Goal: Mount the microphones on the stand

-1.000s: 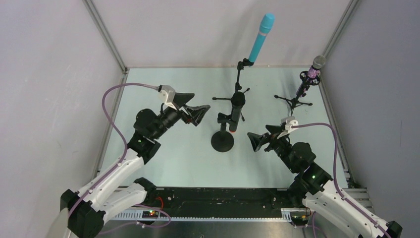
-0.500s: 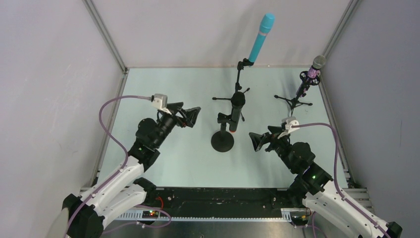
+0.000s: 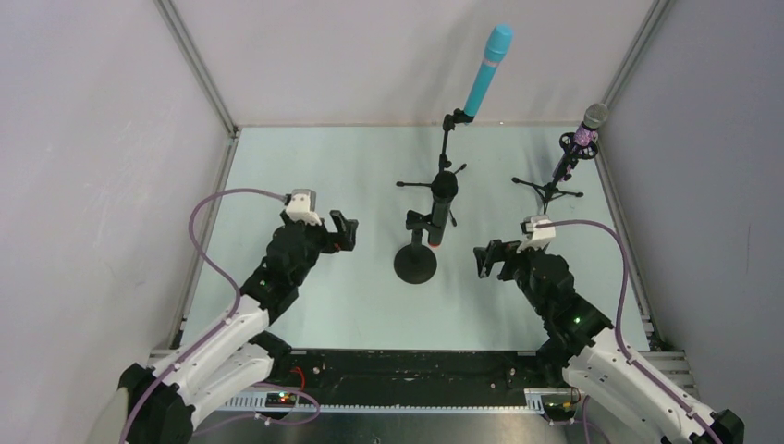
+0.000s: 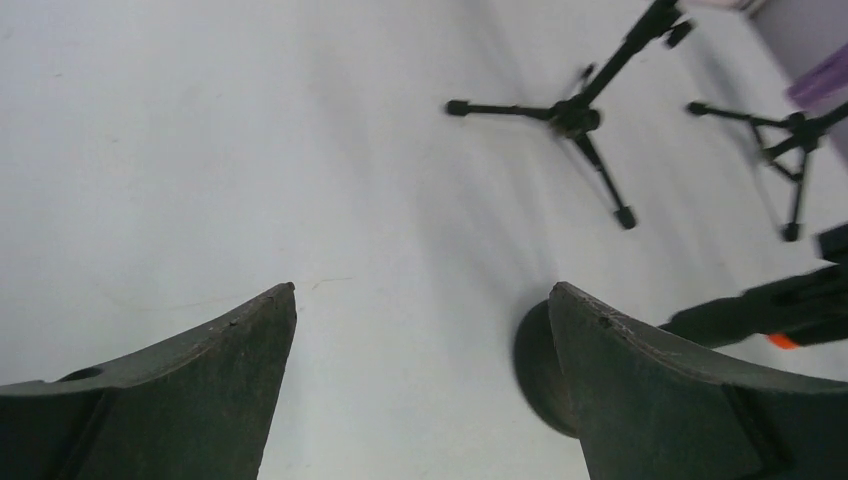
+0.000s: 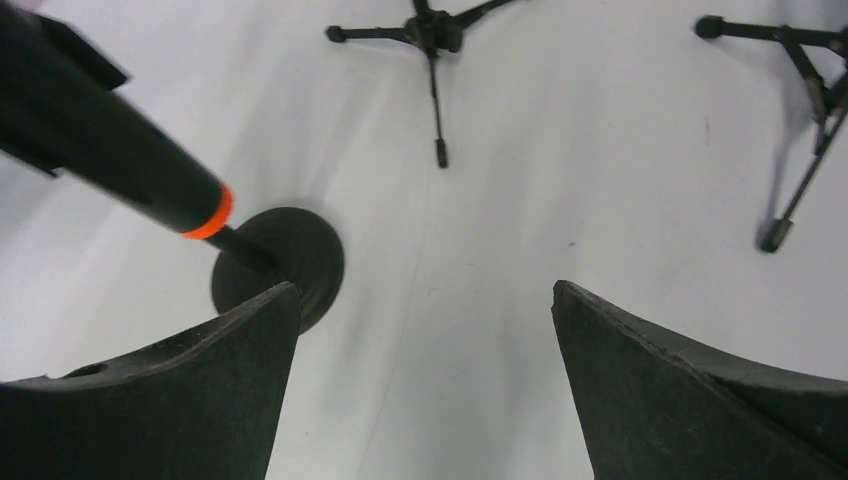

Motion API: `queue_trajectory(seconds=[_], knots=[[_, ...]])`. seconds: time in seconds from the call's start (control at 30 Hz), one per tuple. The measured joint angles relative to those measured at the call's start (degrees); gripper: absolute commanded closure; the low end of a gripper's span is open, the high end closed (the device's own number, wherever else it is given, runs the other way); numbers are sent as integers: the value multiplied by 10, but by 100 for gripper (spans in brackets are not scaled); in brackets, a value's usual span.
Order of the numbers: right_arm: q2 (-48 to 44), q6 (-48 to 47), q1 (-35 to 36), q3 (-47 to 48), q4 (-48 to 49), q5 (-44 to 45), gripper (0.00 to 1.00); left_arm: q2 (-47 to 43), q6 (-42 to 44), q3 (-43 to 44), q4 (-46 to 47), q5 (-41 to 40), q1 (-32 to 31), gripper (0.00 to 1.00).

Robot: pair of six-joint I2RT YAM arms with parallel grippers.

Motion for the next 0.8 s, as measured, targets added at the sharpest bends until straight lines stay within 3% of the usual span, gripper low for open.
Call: queue_trajectory(seconds=[0.2,0.47,0.63,0.8], knots=[[20,13,-74,0,-10,-14,0,45,30,73,-123,-61,1,0],[42,0,-188,0,-30,-13,0,56,89,83,-163,-153,5,0],[53,-37,-208,-49,52,22,0,53,147,37,-92,-202,31,0],[67,-103,-209,-175,223,26,0,53,208,-102,89,-206,93,0]])
